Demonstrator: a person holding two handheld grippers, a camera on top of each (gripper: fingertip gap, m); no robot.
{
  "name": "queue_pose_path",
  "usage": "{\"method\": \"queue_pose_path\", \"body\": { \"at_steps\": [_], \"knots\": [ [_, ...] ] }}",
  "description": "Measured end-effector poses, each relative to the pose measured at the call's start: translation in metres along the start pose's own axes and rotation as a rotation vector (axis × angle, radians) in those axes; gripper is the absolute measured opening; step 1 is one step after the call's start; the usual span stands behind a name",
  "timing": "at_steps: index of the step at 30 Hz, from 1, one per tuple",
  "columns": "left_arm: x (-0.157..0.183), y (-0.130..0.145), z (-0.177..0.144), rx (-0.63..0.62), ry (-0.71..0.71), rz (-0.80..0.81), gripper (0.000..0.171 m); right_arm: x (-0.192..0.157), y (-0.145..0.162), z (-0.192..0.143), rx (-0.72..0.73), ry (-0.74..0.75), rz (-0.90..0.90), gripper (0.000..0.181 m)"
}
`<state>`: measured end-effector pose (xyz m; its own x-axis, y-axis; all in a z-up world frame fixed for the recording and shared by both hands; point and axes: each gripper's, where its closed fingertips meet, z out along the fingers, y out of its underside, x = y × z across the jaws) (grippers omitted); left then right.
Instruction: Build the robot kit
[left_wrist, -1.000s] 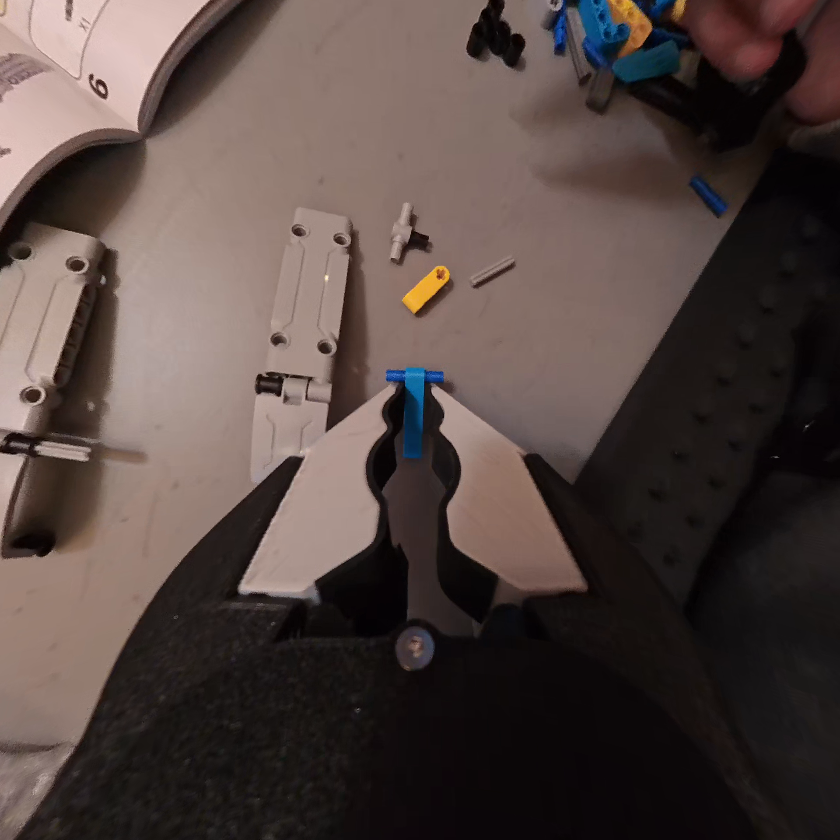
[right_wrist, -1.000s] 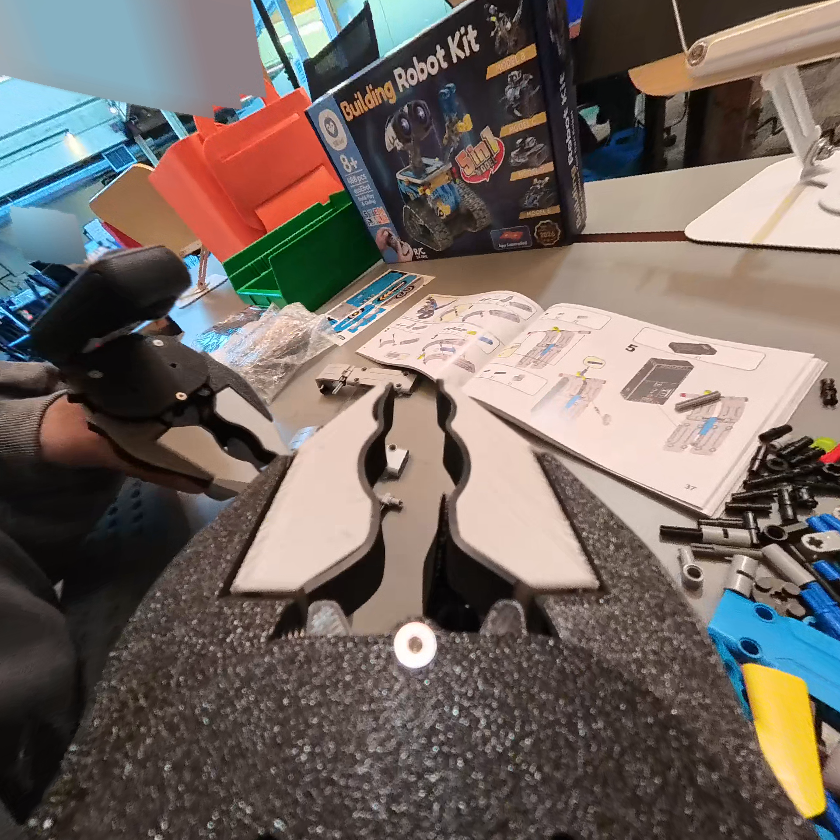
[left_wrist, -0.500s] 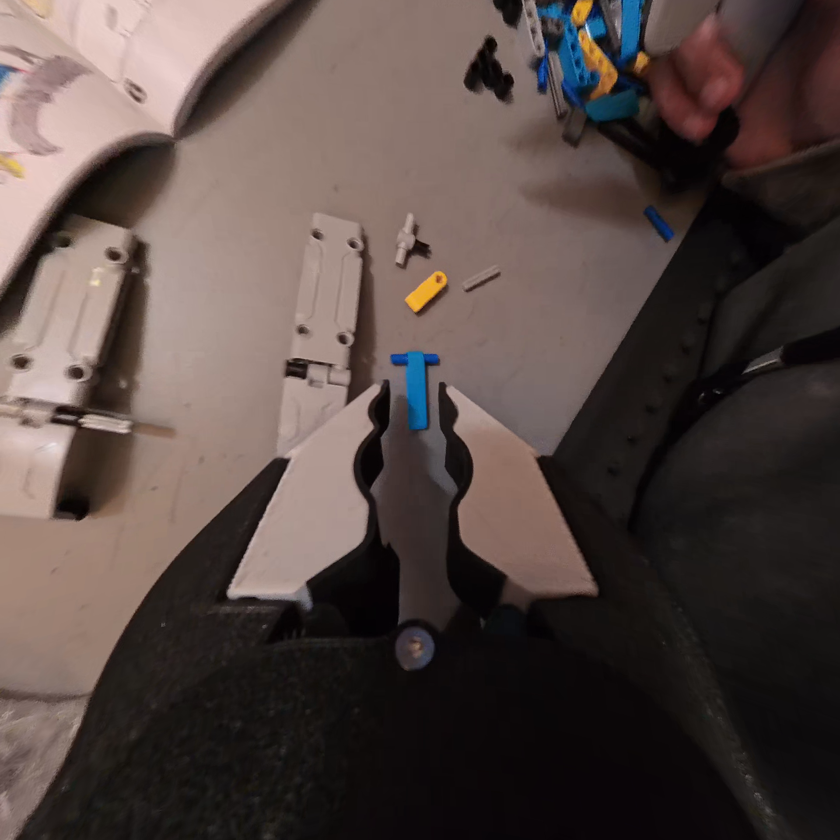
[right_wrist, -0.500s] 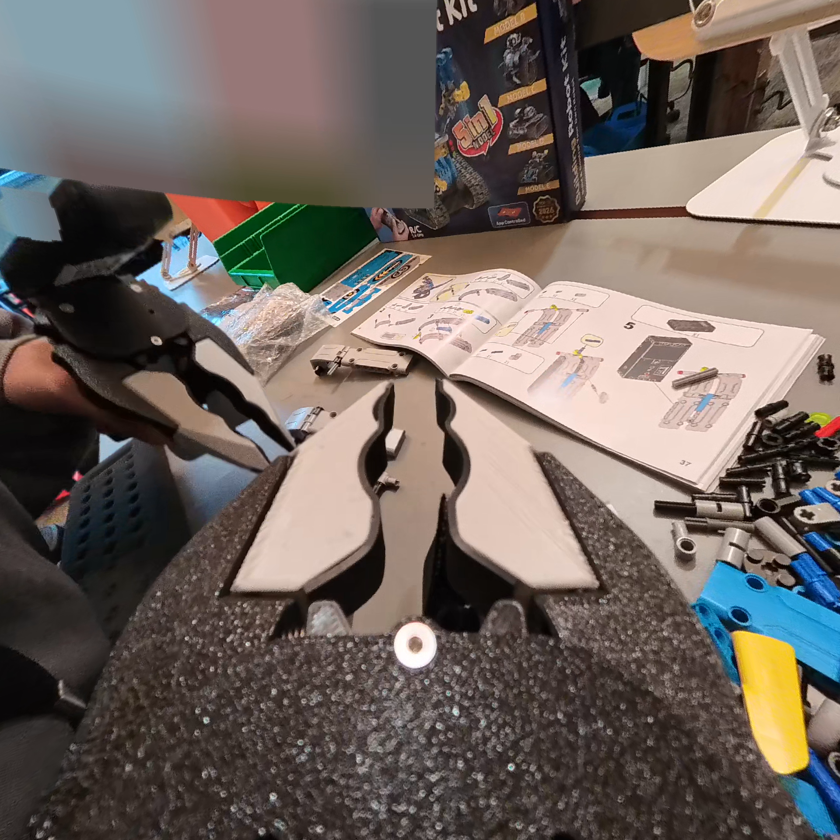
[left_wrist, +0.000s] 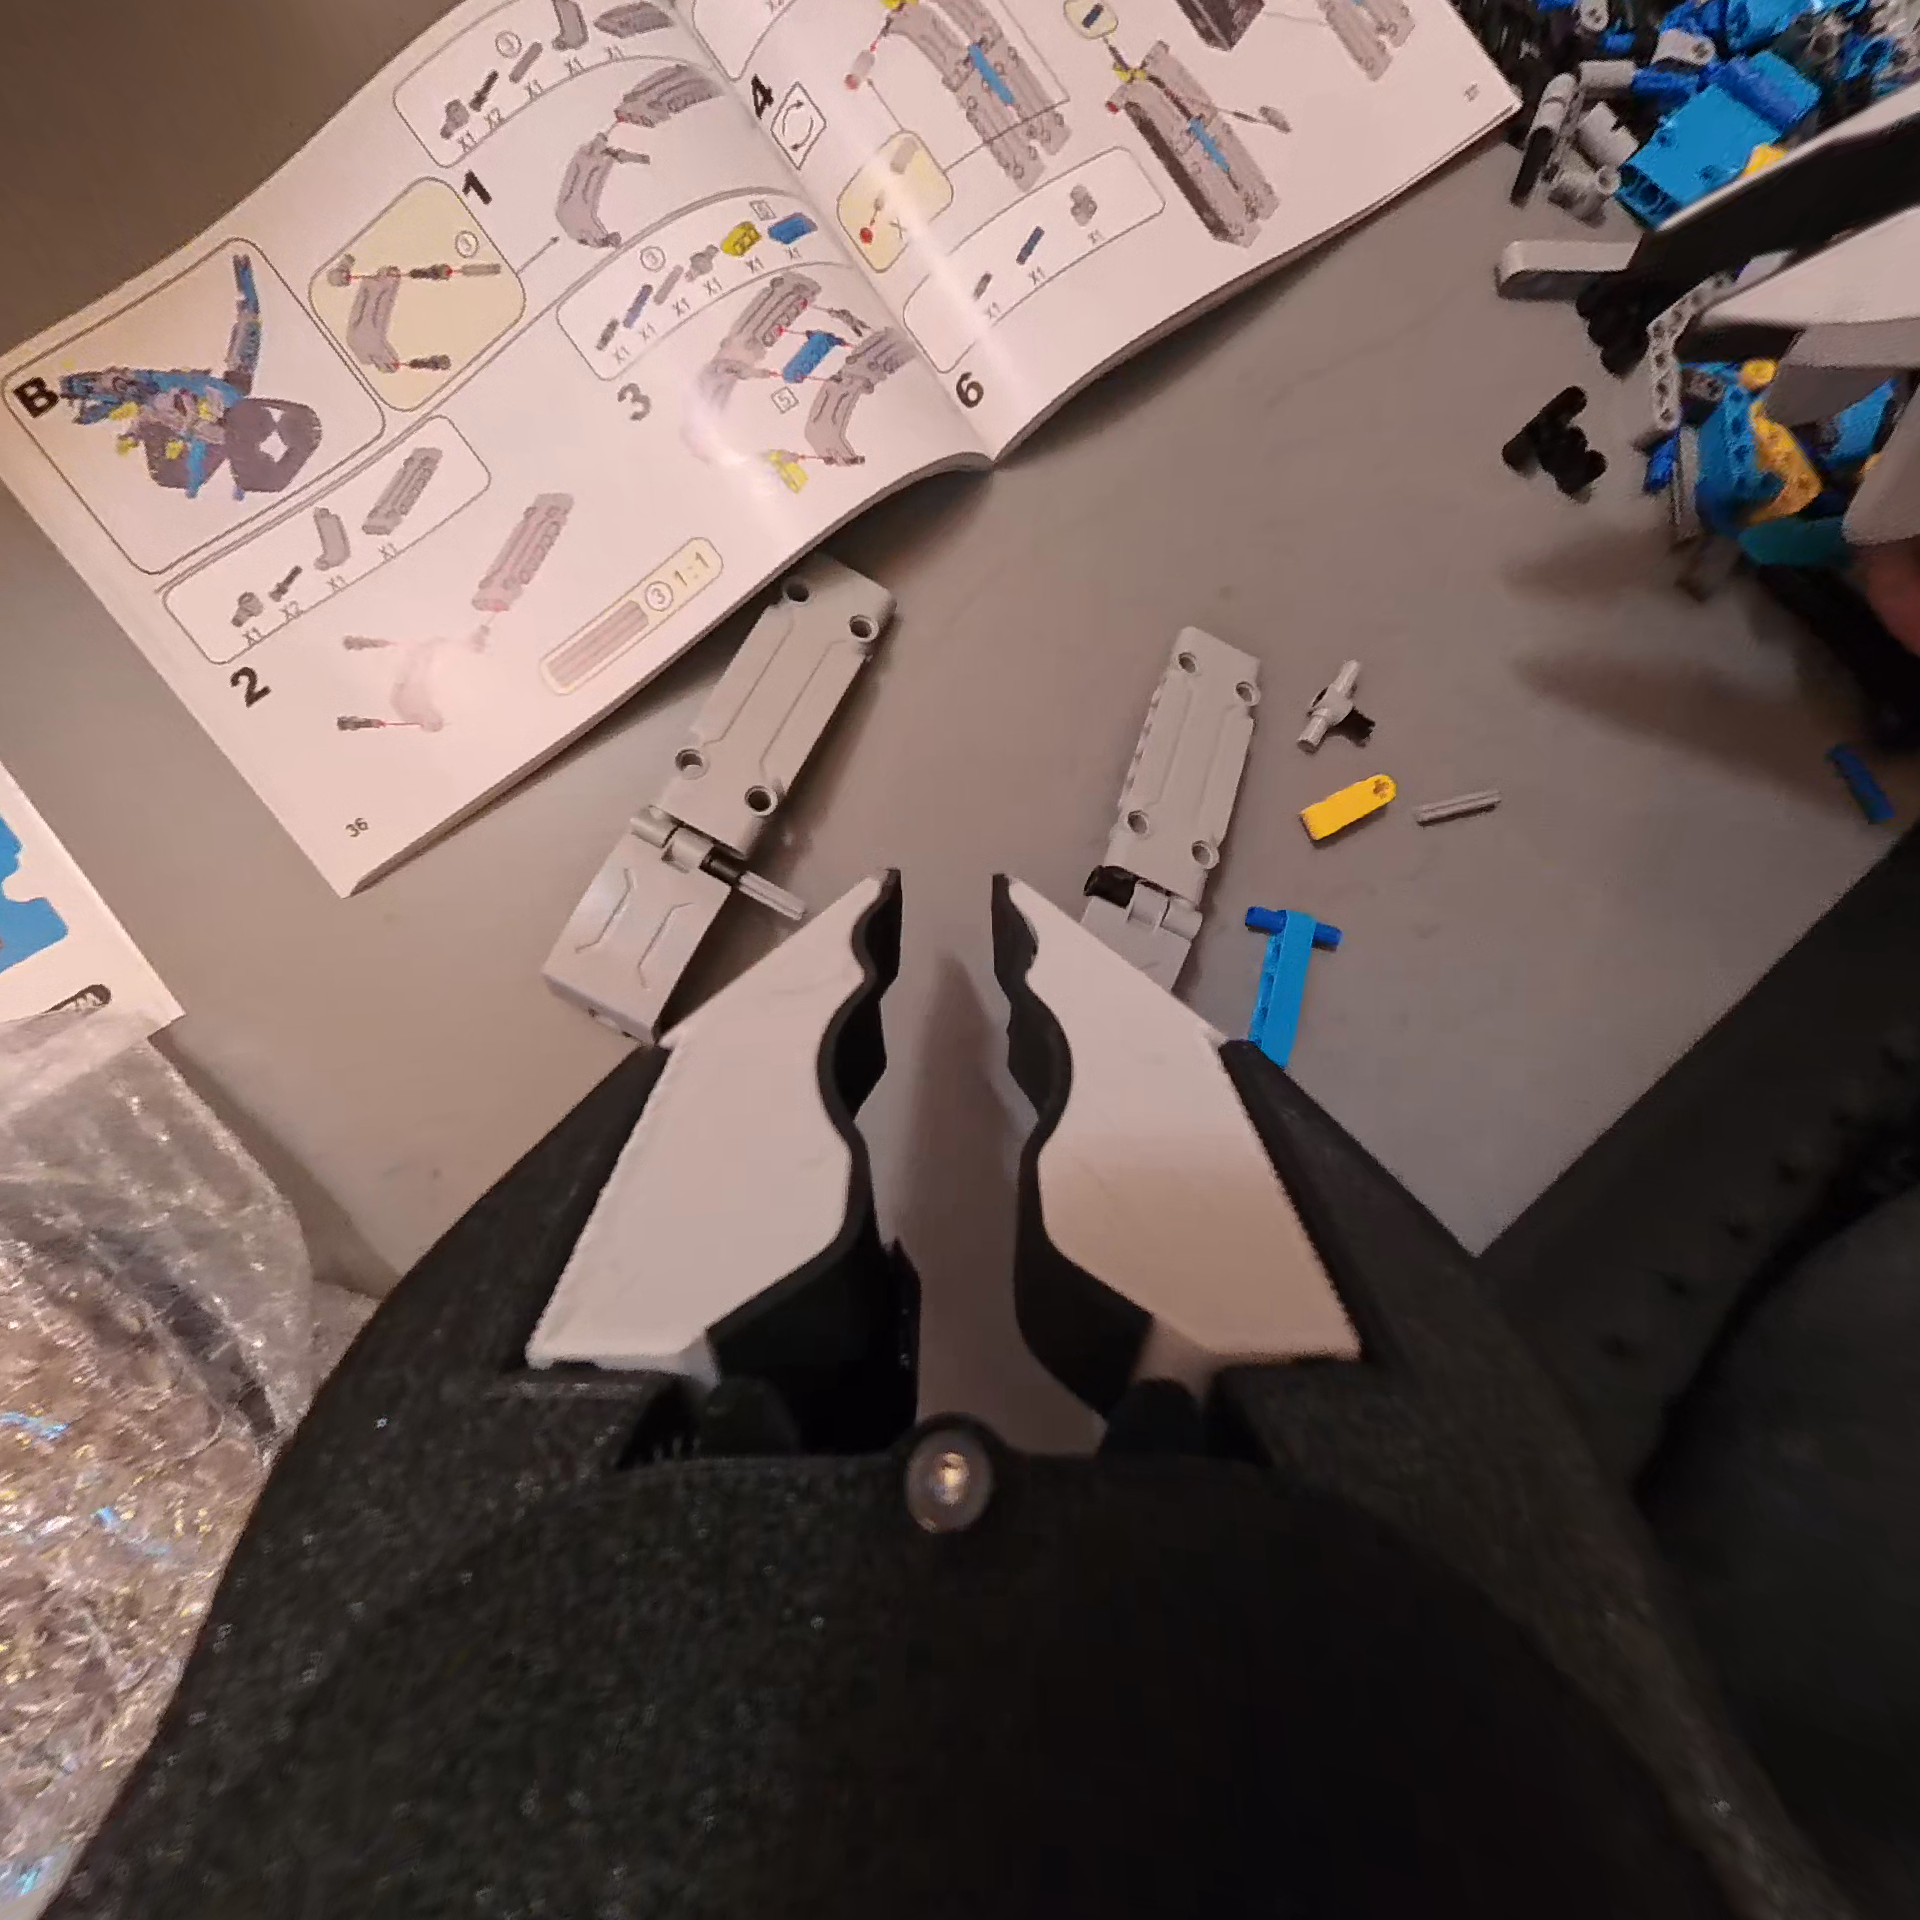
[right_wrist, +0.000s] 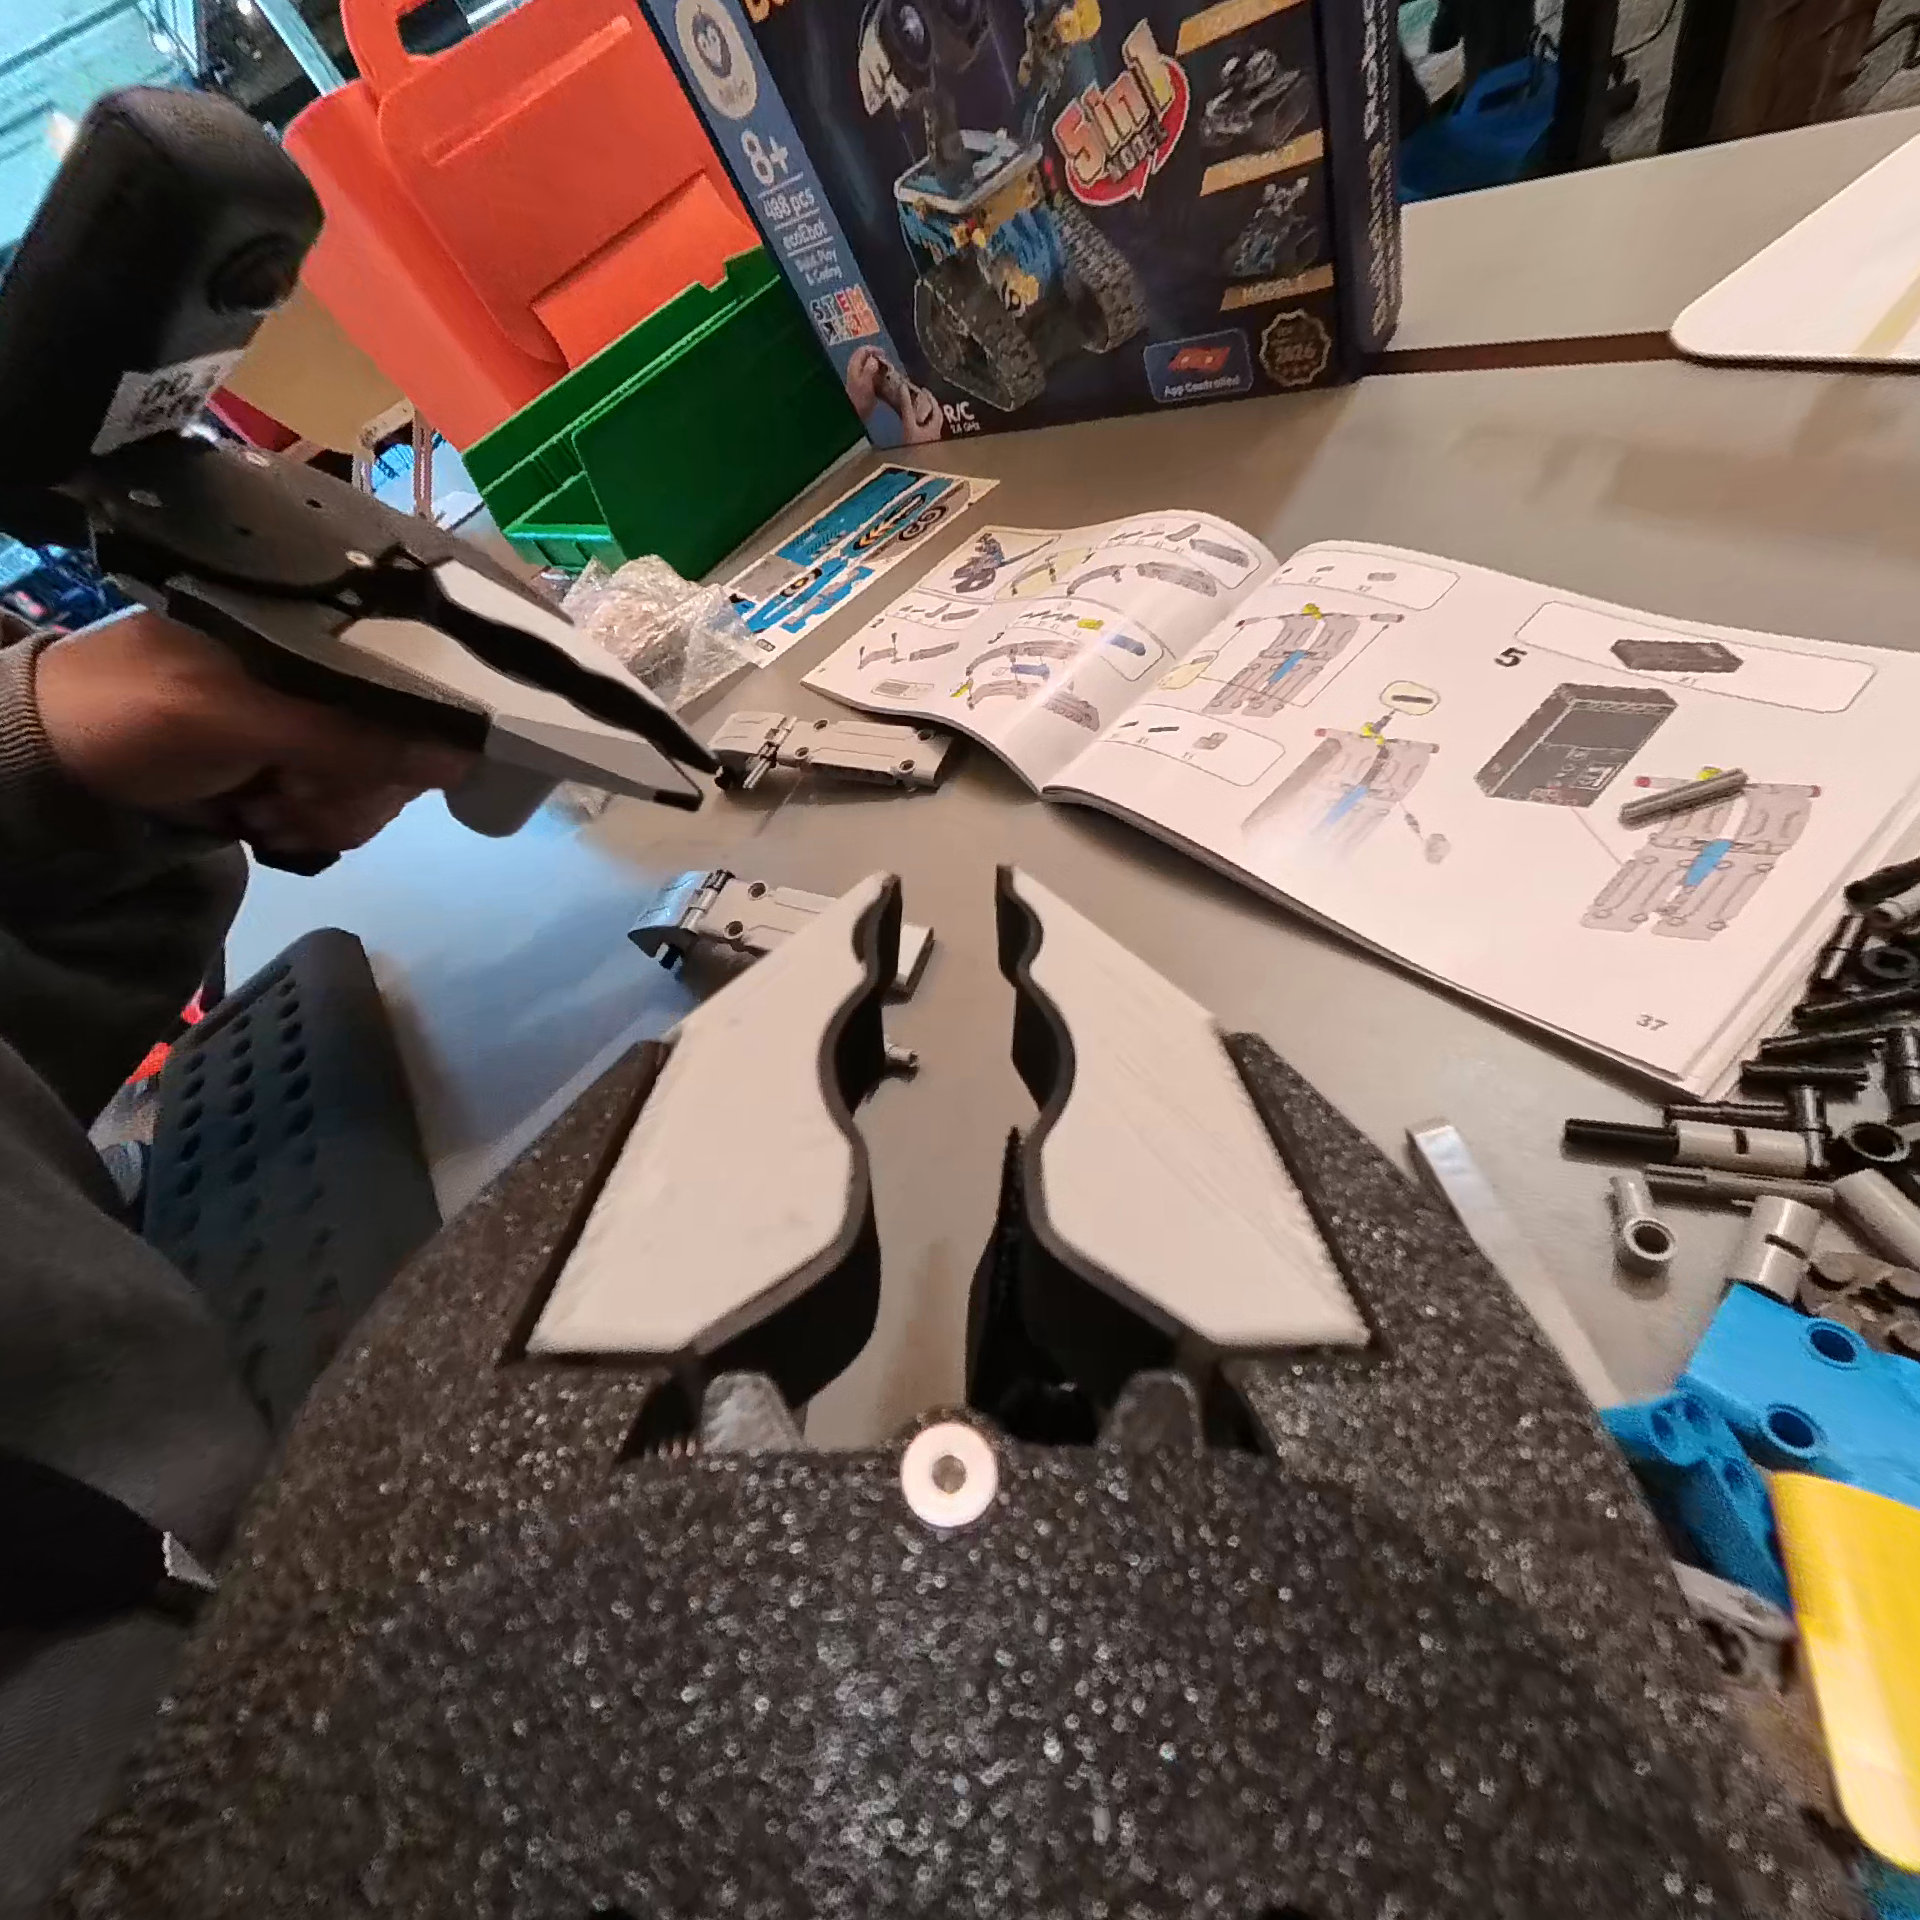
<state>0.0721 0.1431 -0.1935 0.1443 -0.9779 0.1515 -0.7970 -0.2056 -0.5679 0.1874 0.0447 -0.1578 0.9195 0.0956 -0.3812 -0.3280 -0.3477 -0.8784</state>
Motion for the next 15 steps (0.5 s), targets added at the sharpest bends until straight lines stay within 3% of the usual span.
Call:
{"method": "queue_pose_path", "body": {
  "at_steps": [15],
  "knots": [
    [-0.0039,0.0017,0.0035,0.000,-0.036,0.012,0.016,-0.0005,0.0057,0.0039,-0.033,-0.007,0.002,0.017]
  ]
}}
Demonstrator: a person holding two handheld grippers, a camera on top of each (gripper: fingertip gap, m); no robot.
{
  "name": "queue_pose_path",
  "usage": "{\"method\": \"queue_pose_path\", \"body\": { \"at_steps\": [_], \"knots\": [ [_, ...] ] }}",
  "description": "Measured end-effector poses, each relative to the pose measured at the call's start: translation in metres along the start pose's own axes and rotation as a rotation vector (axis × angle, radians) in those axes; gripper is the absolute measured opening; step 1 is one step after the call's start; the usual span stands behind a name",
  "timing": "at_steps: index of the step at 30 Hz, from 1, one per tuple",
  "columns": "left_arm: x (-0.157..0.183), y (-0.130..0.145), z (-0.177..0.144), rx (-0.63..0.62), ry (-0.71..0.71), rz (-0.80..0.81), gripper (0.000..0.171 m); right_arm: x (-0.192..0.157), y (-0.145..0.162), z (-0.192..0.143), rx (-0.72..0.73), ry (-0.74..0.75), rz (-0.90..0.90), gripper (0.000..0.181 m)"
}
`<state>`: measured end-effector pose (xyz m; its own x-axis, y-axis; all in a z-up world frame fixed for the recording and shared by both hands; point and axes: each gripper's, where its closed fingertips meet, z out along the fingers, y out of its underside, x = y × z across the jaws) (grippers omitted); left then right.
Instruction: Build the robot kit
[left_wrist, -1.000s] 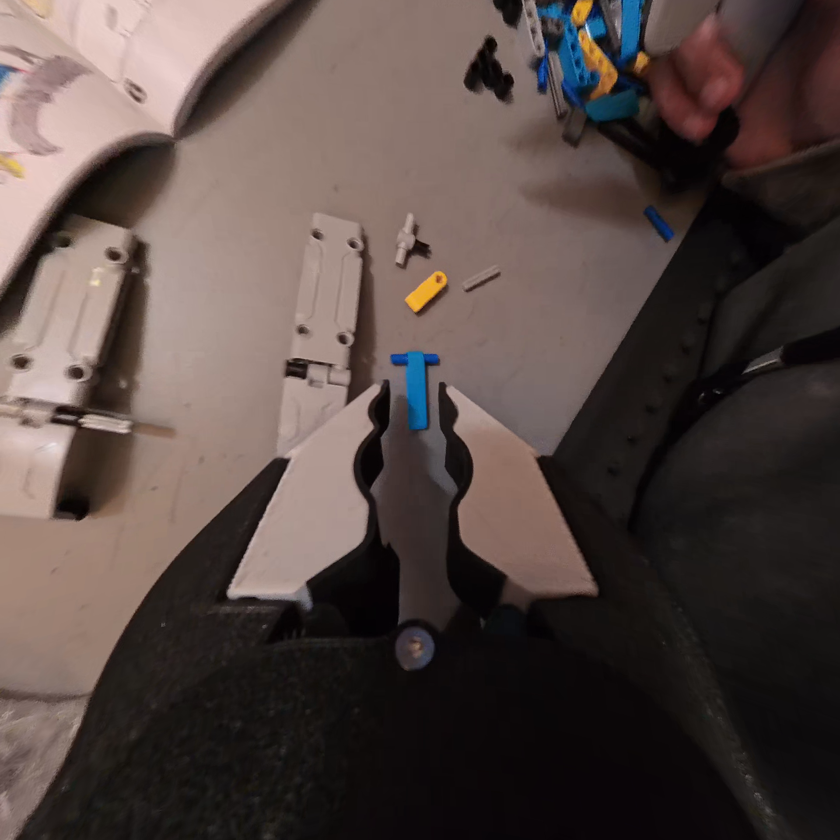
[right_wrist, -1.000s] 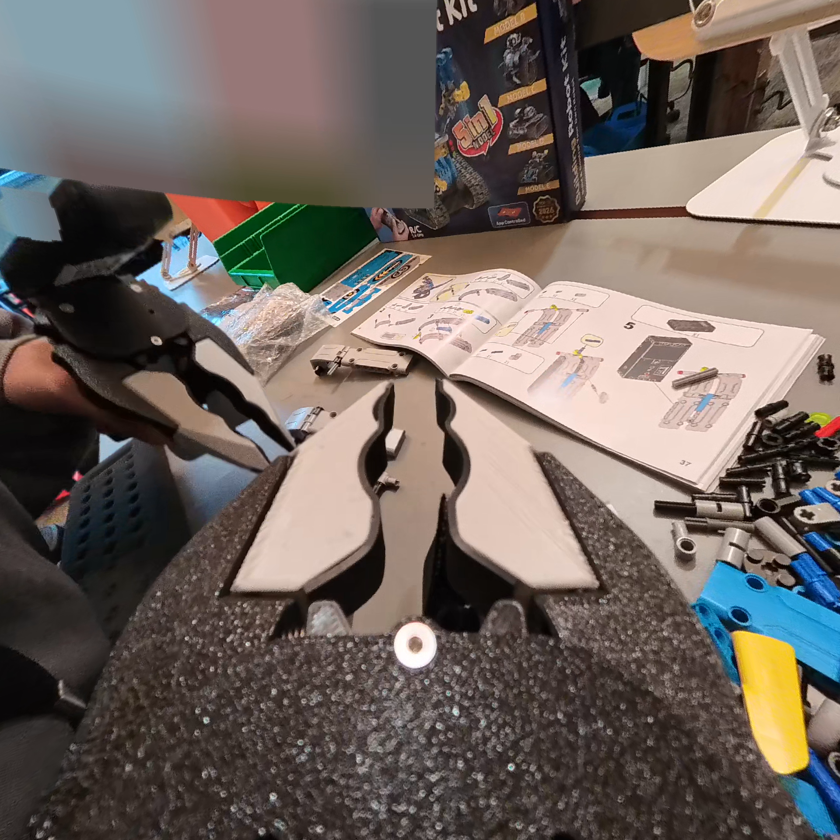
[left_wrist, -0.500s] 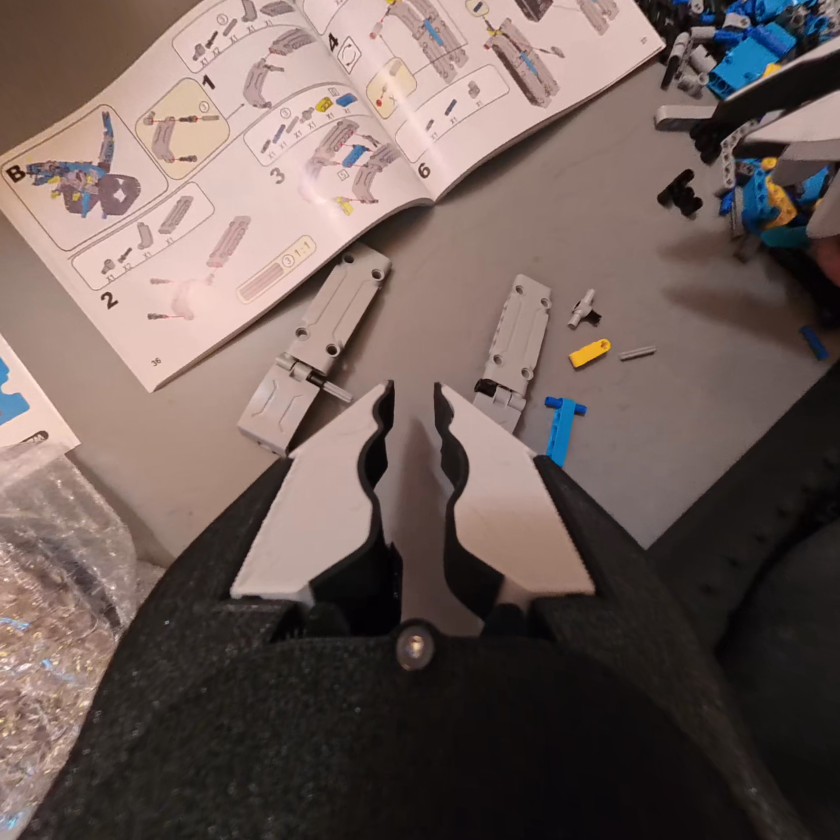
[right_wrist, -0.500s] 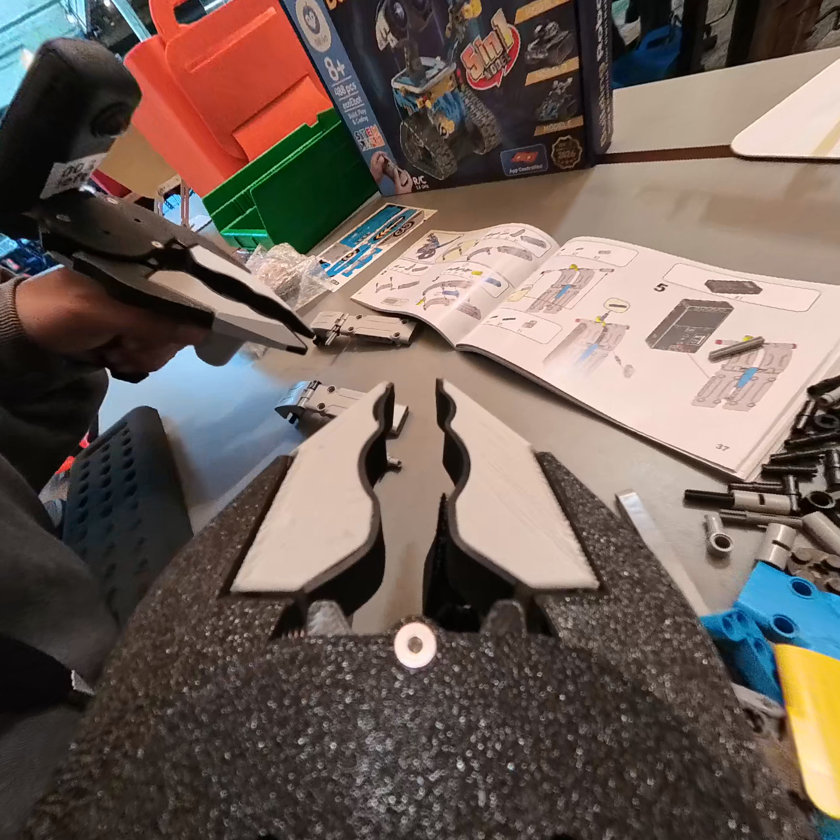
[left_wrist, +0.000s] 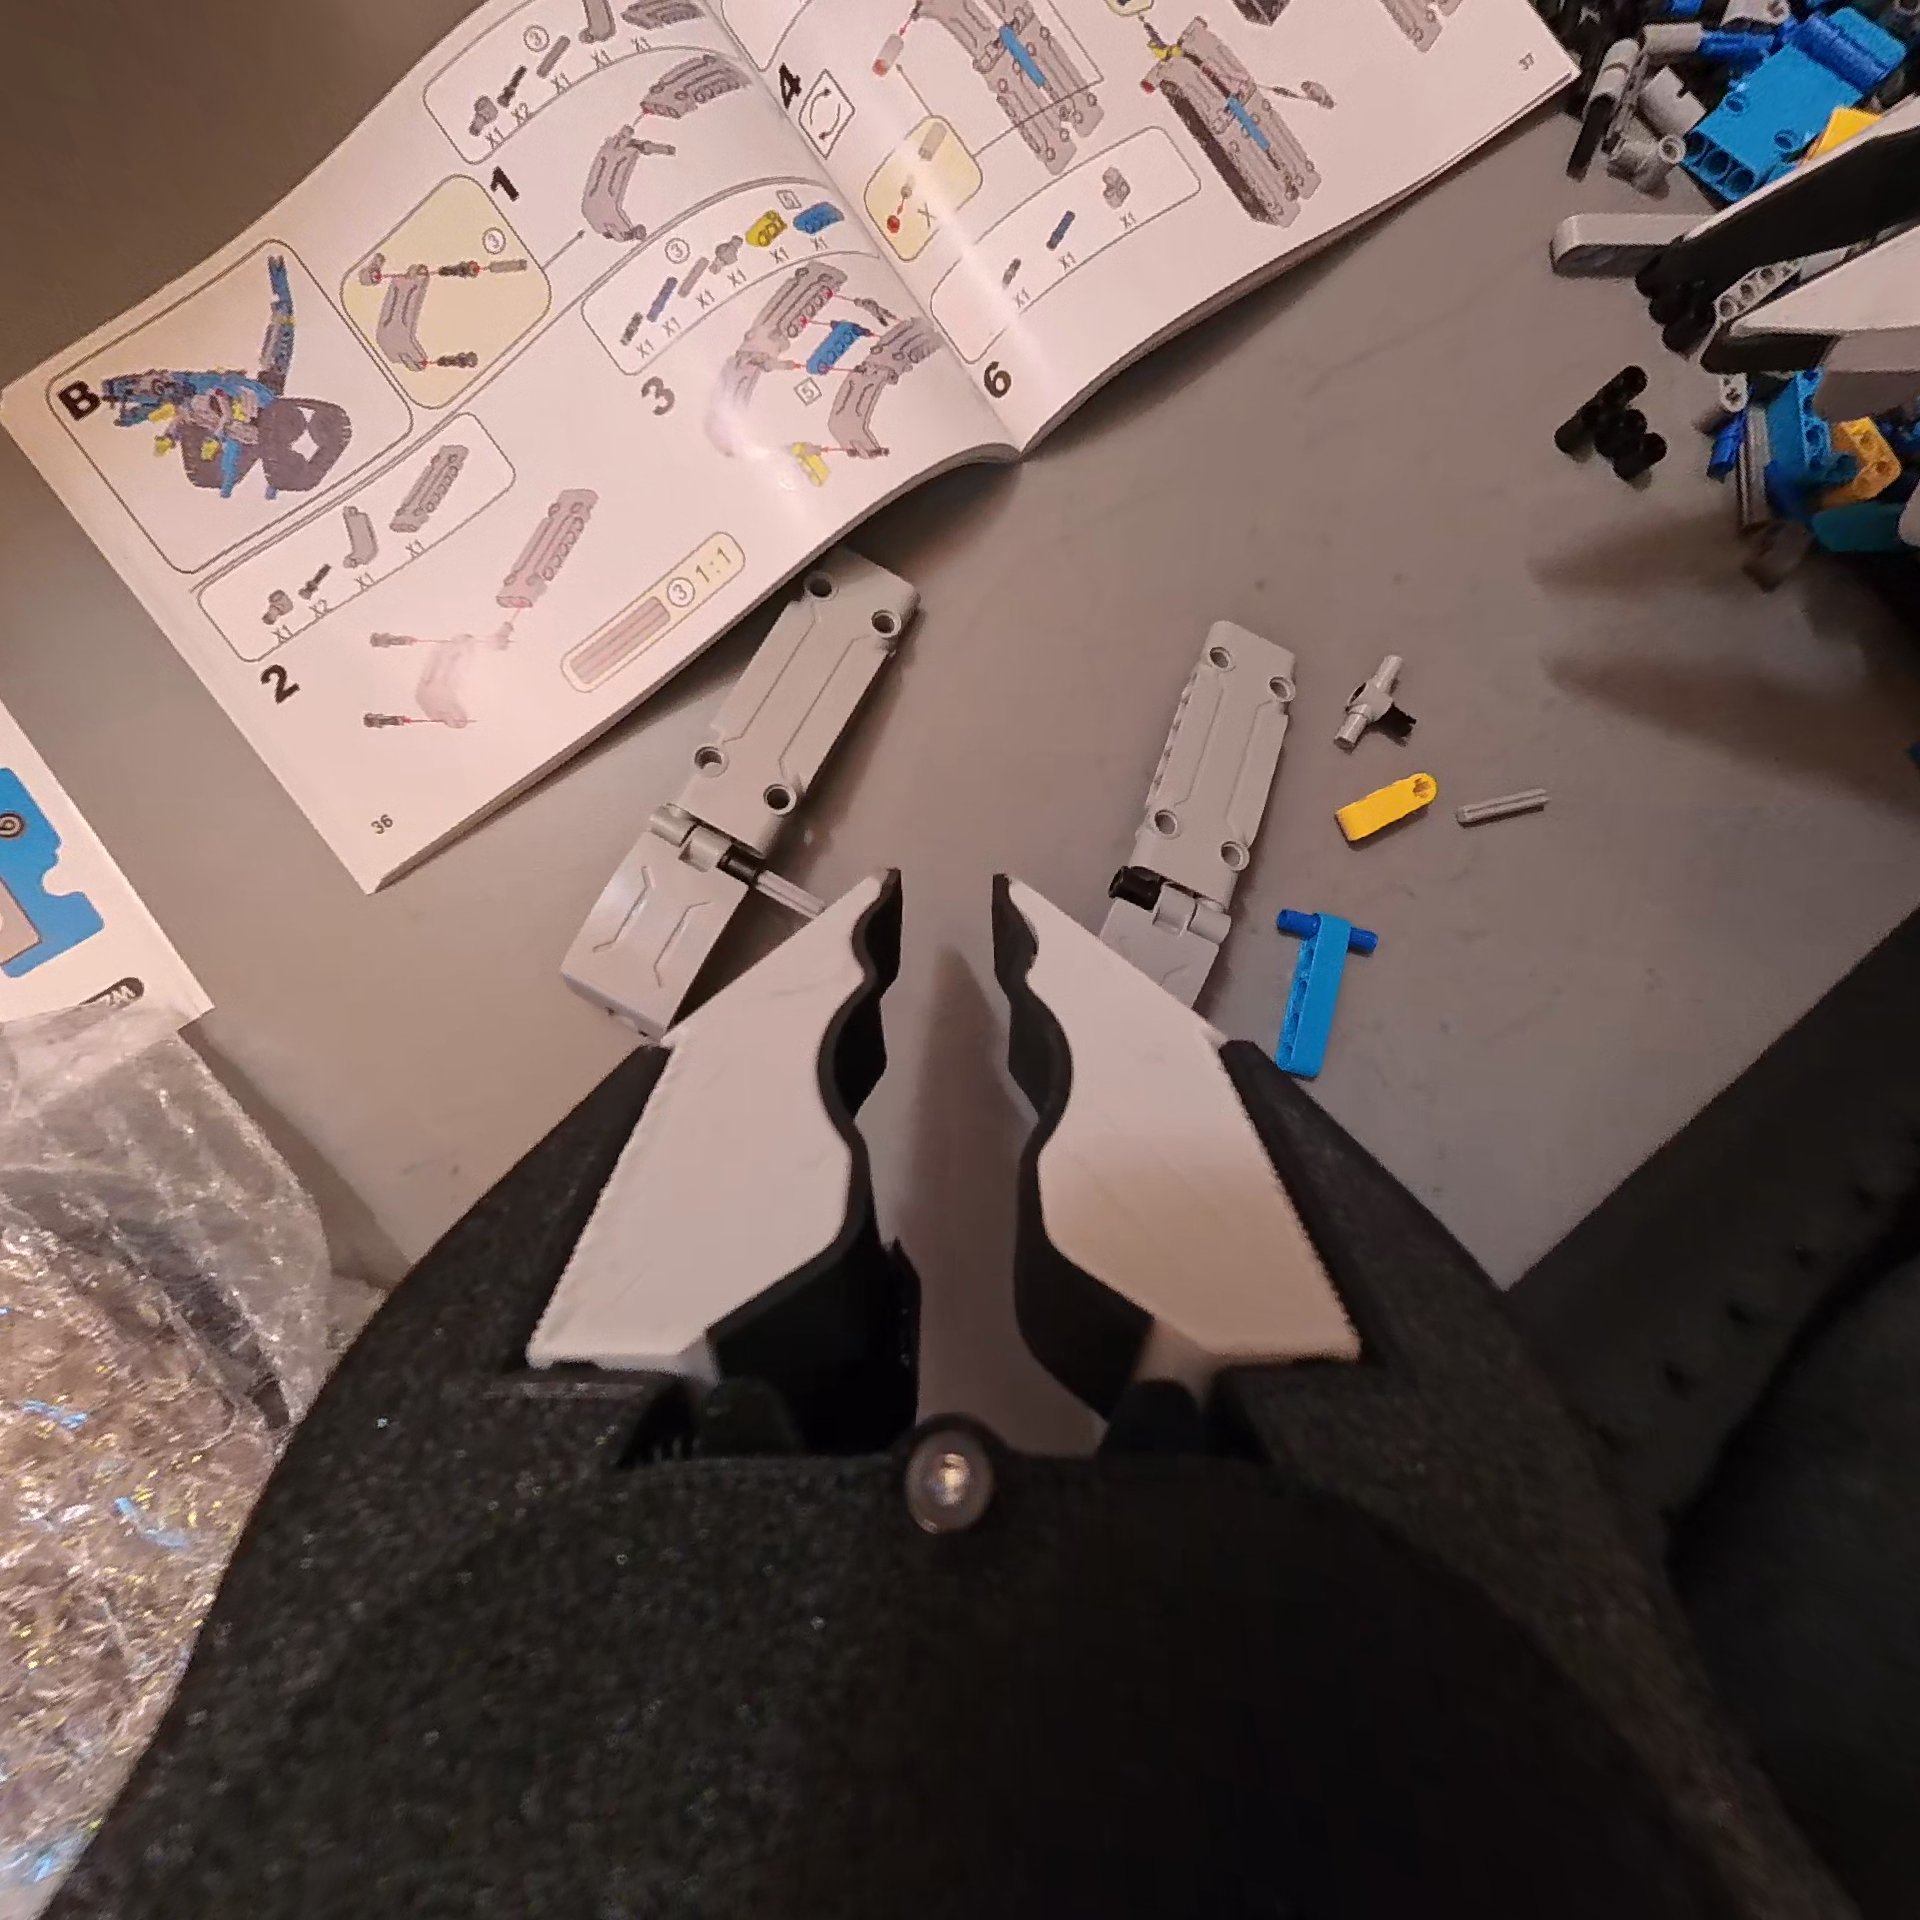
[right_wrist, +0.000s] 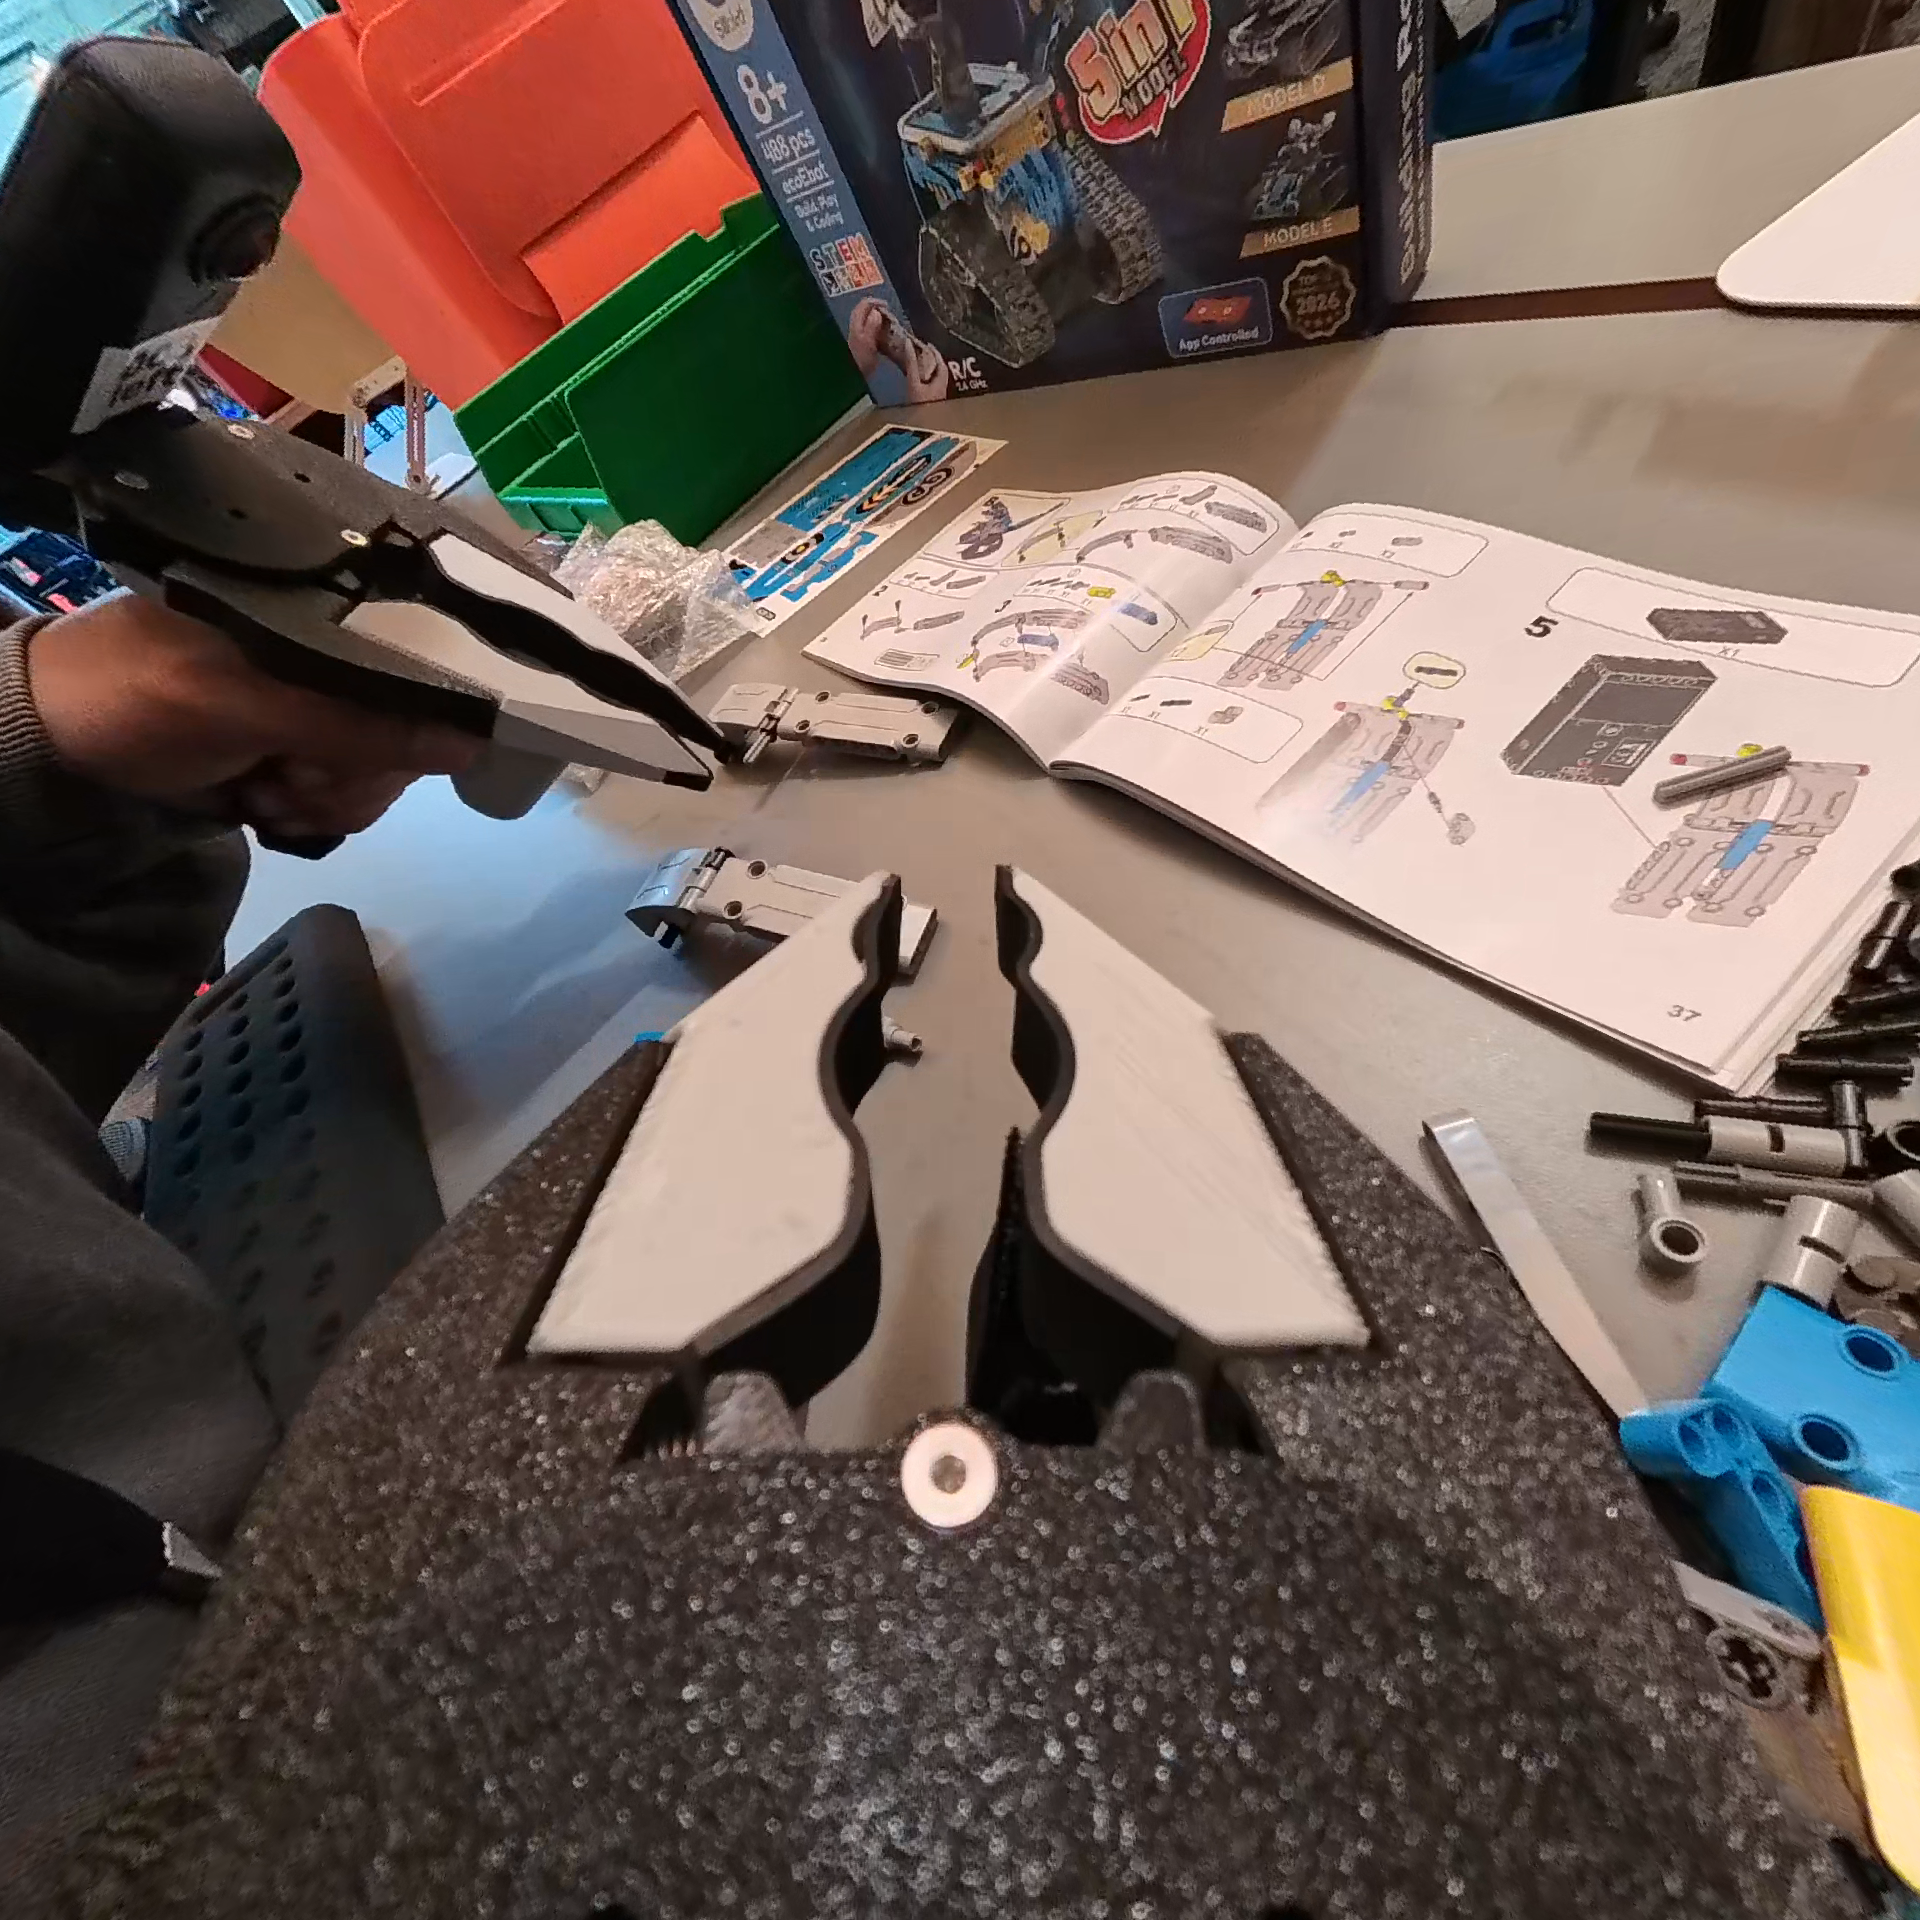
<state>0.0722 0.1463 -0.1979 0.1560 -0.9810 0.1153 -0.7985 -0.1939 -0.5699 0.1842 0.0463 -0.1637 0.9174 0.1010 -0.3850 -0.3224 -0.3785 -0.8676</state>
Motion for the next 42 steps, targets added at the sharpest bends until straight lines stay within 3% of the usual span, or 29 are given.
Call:
{"method": "queue_pose_path", "body": {
  "at_steps": [18,35,42],
  "knots": [
    [-0.002,0.000,0.001,-0.001,-0.006,-0.004,0.016,0.000,0.001,0.001,-0.007,-0.003,0.007,0.017],
    [-0.035,0.007,-0.021,-0.019,-0.112,0.026,0.016,0.000,0.002,0.001,-0.015,-0.005,0.010,0.017],
    [-0.029,0.011,-0.017,-0.028,-0.101,0.035,0.016,-0.001,0.003,0.002,-0.020,-0.008,0.009,0.017]
  ]
}}
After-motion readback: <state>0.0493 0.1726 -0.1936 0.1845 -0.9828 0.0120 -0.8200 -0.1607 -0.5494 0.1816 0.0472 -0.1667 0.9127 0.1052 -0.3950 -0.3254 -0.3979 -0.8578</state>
